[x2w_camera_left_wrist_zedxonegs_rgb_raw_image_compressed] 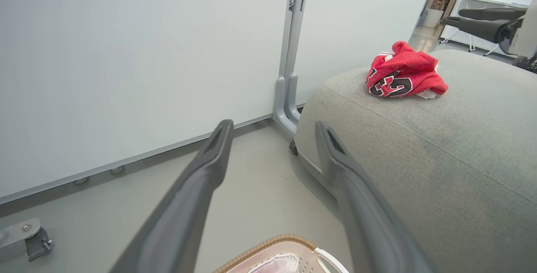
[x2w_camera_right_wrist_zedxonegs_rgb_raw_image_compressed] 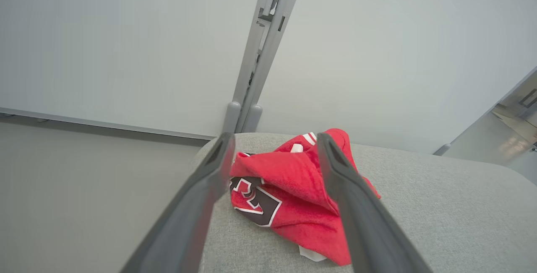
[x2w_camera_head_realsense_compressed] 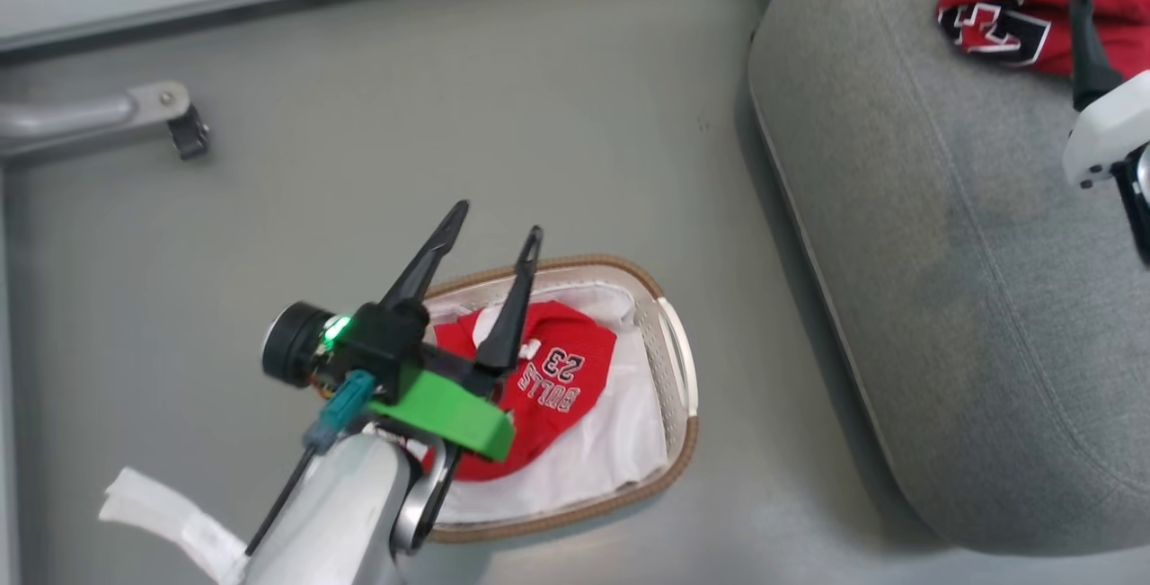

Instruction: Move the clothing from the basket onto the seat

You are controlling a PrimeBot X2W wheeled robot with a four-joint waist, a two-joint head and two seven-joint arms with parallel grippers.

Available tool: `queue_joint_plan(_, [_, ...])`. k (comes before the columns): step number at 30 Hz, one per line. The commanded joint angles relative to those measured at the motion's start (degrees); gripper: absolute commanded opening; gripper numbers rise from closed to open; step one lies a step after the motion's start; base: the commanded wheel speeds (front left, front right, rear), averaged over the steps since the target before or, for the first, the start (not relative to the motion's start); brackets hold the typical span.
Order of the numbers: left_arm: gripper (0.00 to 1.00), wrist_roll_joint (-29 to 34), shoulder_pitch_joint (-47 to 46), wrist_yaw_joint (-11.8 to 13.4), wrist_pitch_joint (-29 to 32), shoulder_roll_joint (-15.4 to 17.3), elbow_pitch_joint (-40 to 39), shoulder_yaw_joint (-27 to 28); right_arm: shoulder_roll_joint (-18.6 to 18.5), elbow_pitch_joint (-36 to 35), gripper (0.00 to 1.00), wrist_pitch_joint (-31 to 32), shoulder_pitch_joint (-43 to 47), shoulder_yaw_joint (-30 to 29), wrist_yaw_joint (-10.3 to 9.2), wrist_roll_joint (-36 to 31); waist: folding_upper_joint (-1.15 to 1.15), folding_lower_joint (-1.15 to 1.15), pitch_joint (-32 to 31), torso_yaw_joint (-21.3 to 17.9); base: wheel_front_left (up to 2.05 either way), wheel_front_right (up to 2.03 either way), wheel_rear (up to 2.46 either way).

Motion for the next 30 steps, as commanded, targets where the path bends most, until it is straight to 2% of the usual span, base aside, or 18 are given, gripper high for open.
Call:
queue_joint_plan(1, [1.00,0.0,2.1,0.4,0.0,-0.1,-0.1,1.3,0.6,-0.9,1.00,-0.2,2.1,-0.1,-0.08,0.3,0.00,0.00,-5.9,3.1,0.00,0.00,0.00])
queue_joint_plan(7, [1.00,0.4,7.7,0.8,0.0,-0.9,-0.5,8.2,4.5,-7.3,1.00,-0.3,9.1,-1.8,-0.08,0.6,0.00,0.00,-8.8,5.0,0.00,0.00,0.00])
queue_joint_plan(11, [1.00,0.8,11.6,1.0,0.0,-1.4,-0.2,12.8,8.4,-11.9,1.00,-0.3,14.8,-4.8,-0.08,0.8,0.00,0.00,-10.7,5.7,0.00,0.00,0.00])
queue_joint_plan(20, [1.00,1.8,20.0,0.4,0.0,-3.6,0.4,20.1,18.3,-20.1,1.00,-0.3,29.4,-6.3,-0.08,-1.4,0.00,0.00,-13.7,6.6,0.00,0.00,0.00])
queue_joint_plan(25, [1.00,2.4,23.4,-0.3,0.0,-4.6,0.3,21.5,21.1,-23.7,1.00,-0.3,36.0,-7.7,-0.08,-3.0,0.00,0.00,-15.0,6.8,0.00,0.00,0.00])
queue_joint_plan(30, [1.00,1.5,26.6,-0.1,0.0,-4.9,-0.5,23.1,21.9,-26.2,1.00,-0.3,41.5,-8.0,-0.08,-3.6,0.00,0.00,-16.1,6.4,0.00,0.00,0.00])
